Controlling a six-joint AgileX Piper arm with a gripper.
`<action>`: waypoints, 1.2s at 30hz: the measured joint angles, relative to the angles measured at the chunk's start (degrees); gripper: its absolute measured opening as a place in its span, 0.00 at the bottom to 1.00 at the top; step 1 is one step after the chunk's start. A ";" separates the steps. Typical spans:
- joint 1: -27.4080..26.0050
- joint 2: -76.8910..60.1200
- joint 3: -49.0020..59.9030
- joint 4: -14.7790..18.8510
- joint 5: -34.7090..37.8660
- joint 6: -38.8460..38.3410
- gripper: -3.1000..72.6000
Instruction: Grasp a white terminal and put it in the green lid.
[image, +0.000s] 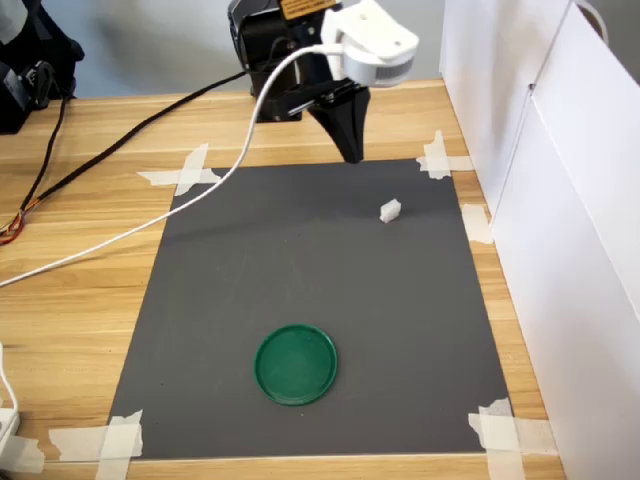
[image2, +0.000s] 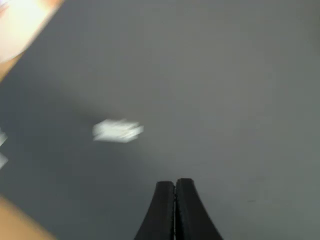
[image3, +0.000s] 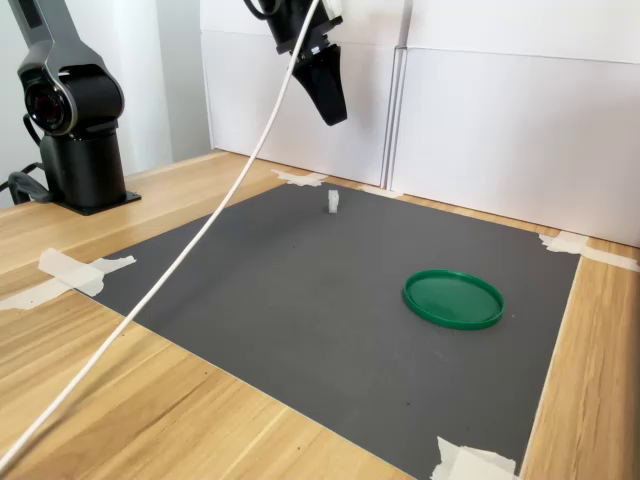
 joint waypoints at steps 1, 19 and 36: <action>1.52 0.32 -0.96 0.01 2.16 -1.19 0.01; 6.79 3.90 -8.57 -0.61 12.04 -15.75 0.03; 6.79 7.31 -8.57 -1.30 13.34 -18.52 0.93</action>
